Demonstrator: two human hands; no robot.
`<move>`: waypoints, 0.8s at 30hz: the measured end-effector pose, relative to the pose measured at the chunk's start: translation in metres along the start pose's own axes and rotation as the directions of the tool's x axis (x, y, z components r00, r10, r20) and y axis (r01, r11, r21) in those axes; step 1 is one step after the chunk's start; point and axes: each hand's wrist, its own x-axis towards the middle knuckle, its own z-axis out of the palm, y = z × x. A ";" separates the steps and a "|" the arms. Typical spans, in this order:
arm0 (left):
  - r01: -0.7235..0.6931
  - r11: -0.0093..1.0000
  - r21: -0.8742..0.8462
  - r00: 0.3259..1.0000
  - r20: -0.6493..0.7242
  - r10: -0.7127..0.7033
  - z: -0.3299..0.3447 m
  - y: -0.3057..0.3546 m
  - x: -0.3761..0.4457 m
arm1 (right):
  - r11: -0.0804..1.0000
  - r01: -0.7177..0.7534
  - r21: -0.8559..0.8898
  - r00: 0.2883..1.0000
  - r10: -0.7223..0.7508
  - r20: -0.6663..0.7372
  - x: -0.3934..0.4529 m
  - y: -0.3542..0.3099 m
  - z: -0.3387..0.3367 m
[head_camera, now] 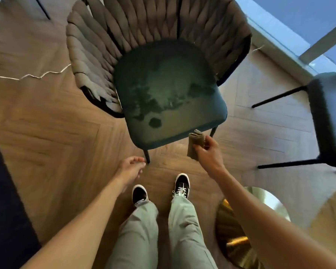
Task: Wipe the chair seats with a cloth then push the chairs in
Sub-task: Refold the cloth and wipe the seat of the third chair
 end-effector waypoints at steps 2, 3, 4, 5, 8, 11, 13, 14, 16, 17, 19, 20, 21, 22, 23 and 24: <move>0.008 1.000 -0.008 0.998 -0.062 -0.008 0.007 0.002 0.028 | 0.994 0.057 -0.091 0.995 -0.065 -0.078 0.036 0.014 -0.013; 0.012 1.000 -0.012 0.995 -0.099 -0.013 0.010 0.000 0.044 | 0.985 0.088 -0.148 0.984 -0.109 -0.142 0.055 0.023 -0.020; 0.018 1.000 -0.011 0.989 -0.145 -0.020 0.012 -0.001 0.058 | 0.971 0.112 -0.213 0.964 -0.158 -0.212 0.073 0.031 -0.027; 0.023 1.000 -0.006 0.980 -0.200 -0.024 0.014 -0.005 0.072 | 0.948 0.129 -0.292 0.935 -0.214 -0.281 0.090 0.035 -0.036; -0.024 0.999 0.022 0.947 -0.319 0.030 0.021 -0.010 0.106 | 0.861 0.190 -0.472 0.835 -0.394 -0.383 0.137 0.047 -0.062; -0.116 0.992 -0.054 0.915 -0.394 0.085 0.028 -0.013 0.135 | 0.755 0.240 -0.610 0.814 -0.499 -0.297 0.178 0.068 -0.069; -0.180 0.976 -0.119 0.898 -0.425 0.114 0.033 -0.018 0.150 | 0.694 0.246 -0.677 0.824 -0.518 -0.231 0.192 0.087 -0.061; -0.191 0.973 -0.128 0.891 -0.439 0.117 0.034 -0.021 0.155 | 0.666 0.251 -0.703 0.824 -0.528 -0.206 0.195 0.096 -0.054; -0.187 0.973 -0.137 0.879 -0.465 0.104 0.035 -0.026 0.160 | 0.623 0.257 -0.739 0.801 -0.566 -0.198 0.194 0.113 -0.042; -0.185 0.972 -0.144 0.874 -0.476 0.095 0.035 -0.027 0.161 | 0.601 0.270 -0.752 0.775 -0.599 -0.200 0.191 0.120 -0.035; -0.194 0.968 -0.159 0.868 -0.488 0.093 0.034 -0.028 0.161 | 0.541 0.322 -0.777 0.726 -0.667 -0.164 0.182 0.127 -0.018; -0.197 0.967 -0.159 0.868 -0.487 0.097 0.033 -0.028 0.161 | 0.516 0.350 -0.782 0.712 -0.689 -0.135 0.177 0.130 -0.008; -0.205 0.966 -0.157 0.869 -0.484 0.105 0.033 -0.028 0.161 | 0.500 0.378 -0.779 0.704 -0.702 -0.109 0.170 0.131 0.005; -0.214 0.964 -0.156 0.870 -0.479 0.116 0.033 -0.029 0.161 | 0.490 0.407 -0.771 0.701 -0.709 -0.081 0.163 0.132 0.020; -0.227 0.960 -0.163 0.872 -0.474 0.126 0.032 -0.030 0.161 | 0.481 0.437 -0.760 0.704 -0.709 -0.044 0.154 0.133 0.036; -0.240 0.955 -0.174 0.873 -0.469 0.134 0.032 -0.031 0.161 | 0.468 0.468 -0.749 0.705 -0.710 -0.003 0.144 0.134 0.053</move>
